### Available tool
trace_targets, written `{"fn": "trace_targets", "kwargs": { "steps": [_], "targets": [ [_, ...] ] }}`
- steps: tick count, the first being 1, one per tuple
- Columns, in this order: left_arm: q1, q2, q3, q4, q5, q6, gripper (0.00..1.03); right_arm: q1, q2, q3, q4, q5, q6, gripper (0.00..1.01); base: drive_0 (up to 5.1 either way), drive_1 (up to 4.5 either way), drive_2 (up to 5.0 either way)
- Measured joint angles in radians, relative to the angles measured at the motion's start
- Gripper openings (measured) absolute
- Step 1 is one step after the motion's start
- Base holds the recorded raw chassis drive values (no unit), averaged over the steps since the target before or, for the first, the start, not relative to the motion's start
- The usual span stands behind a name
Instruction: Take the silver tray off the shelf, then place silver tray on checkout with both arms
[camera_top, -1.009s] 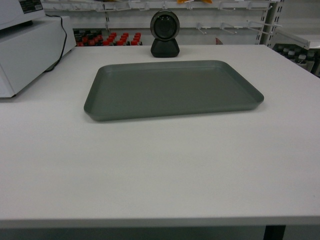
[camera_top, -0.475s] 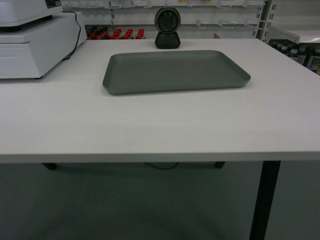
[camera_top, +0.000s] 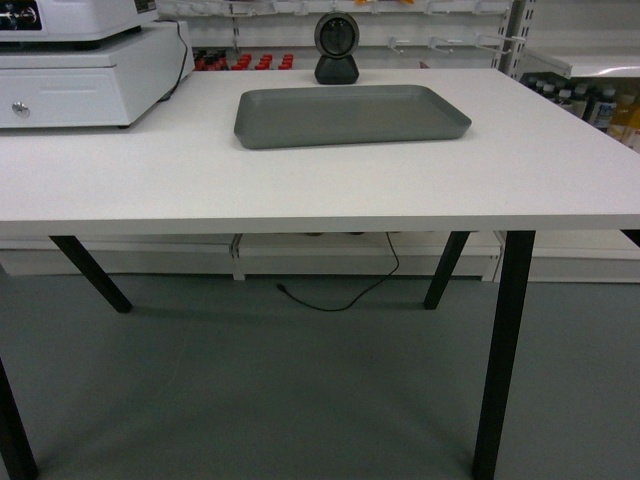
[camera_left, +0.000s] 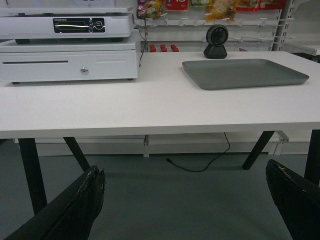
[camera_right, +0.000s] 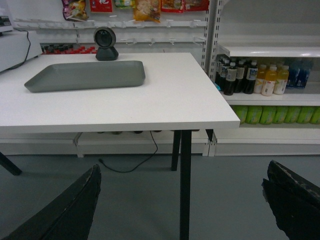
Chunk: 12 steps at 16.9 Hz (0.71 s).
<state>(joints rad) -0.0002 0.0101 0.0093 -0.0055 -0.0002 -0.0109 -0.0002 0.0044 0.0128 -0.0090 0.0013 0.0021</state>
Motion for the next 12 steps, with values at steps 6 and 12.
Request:
{"fn": "trace_targets", "kwargs": {
  "steps": [6, 12],
  "targets": [
    [0.0, 0.0, 0.0, 0.004, -0.001, 0.0, 0.98, 0.0, 0.0, 0.0, 0.007, -0.001, 0.0, 0.98, 0.0, 0.0, 0.0],
    [0.0, 0.0, 0.0, 0.002, 0.0, 0.0, 0.98, 0.0, 0.0, 0.0, 0.006, -0.001, 0.0, 0.98, 0.0, 0.0, 0.0]
  ]
}}
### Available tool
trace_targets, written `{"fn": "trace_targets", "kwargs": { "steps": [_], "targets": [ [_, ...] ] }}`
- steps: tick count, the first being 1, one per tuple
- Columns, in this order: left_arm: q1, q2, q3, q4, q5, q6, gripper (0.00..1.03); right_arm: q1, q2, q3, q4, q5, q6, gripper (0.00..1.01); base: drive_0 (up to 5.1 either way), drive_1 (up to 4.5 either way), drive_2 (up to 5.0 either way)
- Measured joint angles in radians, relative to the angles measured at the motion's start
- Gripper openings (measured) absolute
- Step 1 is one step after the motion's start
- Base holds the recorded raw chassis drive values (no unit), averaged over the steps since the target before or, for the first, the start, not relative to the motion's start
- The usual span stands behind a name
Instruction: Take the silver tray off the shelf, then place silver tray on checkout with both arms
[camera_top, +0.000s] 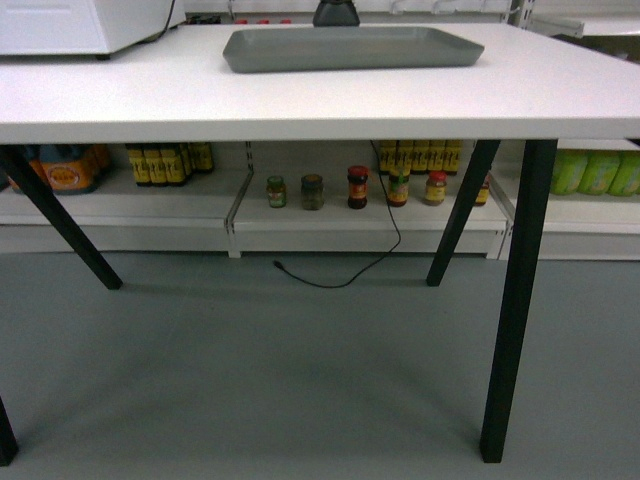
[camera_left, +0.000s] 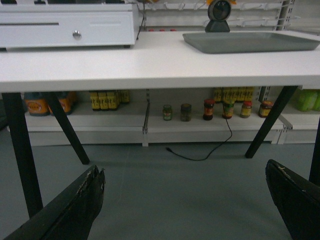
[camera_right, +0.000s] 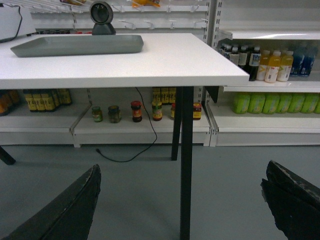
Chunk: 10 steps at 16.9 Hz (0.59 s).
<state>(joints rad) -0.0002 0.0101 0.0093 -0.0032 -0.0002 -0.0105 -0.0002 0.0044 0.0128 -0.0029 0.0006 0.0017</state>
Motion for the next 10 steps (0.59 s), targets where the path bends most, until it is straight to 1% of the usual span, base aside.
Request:
{"fn": "trace_targets", "kwargs": {
  "steps": [10],
  "targets": [
    [0.0, 0.0, 0.0, 0.0, 0.0, 0.0, 0.98, 0.0, 0.0, 0.0, -0.001, 0.0, -0.002, 0.98, 0.0, 0.0, 0.0]
  ]
}}
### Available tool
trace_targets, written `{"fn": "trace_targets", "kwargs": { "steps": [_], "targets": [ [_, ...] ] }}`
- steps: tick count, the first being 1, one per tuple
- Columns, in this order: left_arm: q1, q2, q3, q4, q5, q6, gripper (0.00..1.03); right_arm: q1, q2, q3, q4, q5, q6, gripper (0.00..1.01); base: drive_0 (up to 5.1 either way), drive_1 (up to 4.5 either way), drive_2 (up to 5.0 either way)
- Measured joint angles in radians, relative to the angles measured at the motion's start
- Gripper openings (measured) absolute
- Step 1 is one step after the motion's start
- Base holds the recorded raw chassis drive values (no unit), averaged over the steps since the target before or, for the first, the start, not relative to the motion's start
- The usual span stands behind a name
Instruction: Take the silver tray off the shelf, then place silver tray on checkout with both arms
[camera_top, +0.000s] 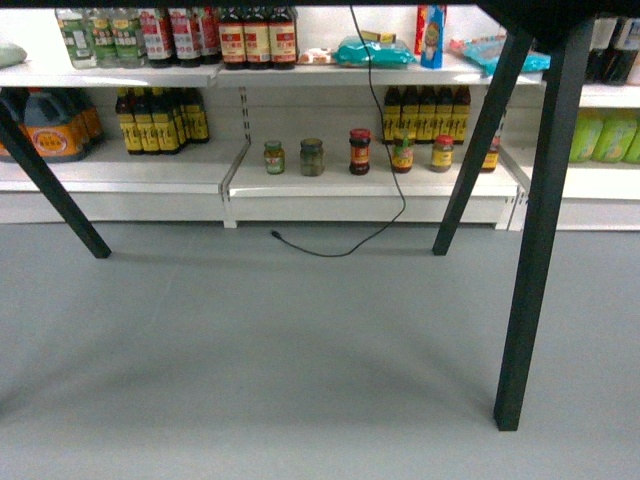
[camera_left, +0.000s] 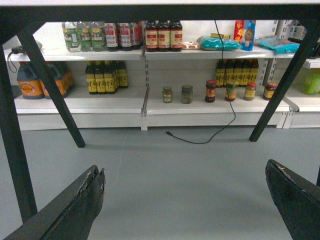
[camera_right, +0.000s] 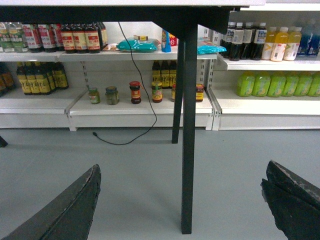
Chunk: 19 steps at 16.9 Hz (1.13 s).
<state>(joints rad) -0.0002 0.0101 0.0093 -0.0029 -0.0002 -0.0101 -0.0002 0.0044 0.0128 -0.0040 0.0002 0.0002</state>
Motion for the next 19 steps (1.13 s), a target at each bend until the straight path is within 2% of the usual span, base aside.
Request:
{"fn": "trace_targets", "kwargs": {
  "steps": [19],
  "targets": [
    [0.0, 0.0, 0.0, -0.002, 0.0, 0.0, 0.98, 0.0, 0.0, 0.0, -0.001, 0.0, -0.001, 0.98, 0.0, 0.0, 0.0]
  ]
}}
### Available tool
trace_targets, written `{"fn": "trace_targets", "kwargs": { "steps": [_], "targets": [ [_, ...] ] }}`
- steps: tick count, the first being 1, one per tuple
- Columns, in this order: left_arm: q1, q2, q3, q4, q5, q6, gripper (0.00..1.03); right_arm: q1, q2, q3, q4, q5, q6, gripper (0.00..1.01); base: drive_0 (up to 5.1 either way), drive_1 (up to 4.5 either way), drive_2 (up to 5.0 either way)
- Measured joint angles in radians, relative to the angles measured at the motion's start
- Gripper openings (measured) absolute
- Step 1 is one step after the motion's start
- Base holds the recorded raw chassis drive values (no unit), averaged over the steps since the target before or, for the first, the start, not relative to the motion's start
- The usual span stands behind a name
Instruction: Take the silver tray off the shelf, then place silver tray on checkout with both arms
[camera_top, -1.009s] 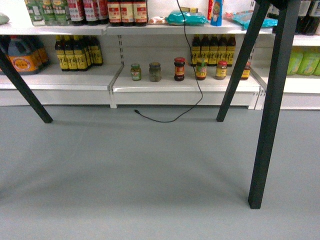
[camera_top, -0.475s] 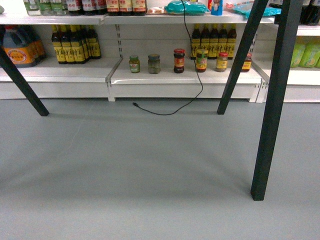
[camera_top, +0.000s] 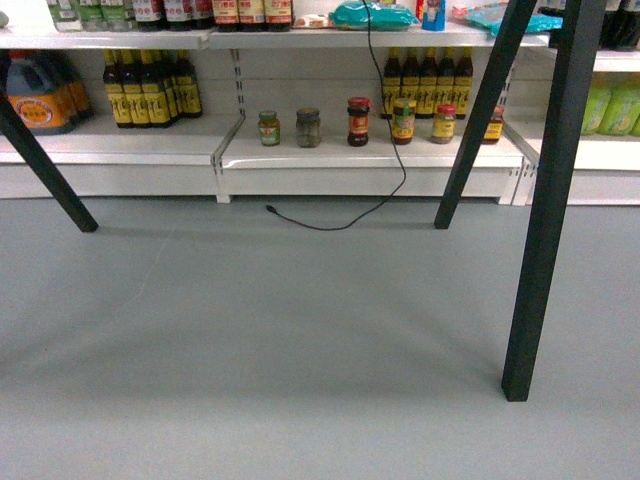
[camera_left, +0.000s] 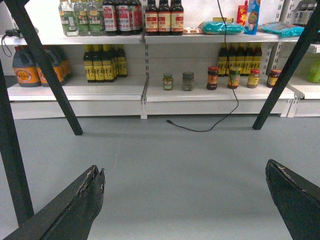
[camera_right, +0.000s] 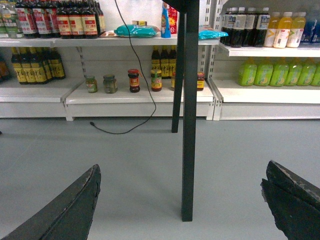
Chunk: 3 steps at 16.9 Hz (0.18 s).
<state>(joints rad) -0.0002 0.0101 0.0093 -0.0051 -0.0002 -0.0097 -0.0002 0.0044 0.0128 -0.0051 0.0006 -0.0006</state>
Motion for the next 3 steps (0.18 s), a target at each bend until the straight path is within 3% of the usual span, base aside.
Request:
{"fn": "trace_targets", "kwargs": {
  "steps": [3],
  "targets": [
    [0.0, 0.0, 0.0, 0.0, 0.0, 0.0, 0.98, 0.0, 0.0, 0.0, 0.0, 0.0, 0.0, 0.98, 0.0, 0.0, 0.0]
  ]
}}
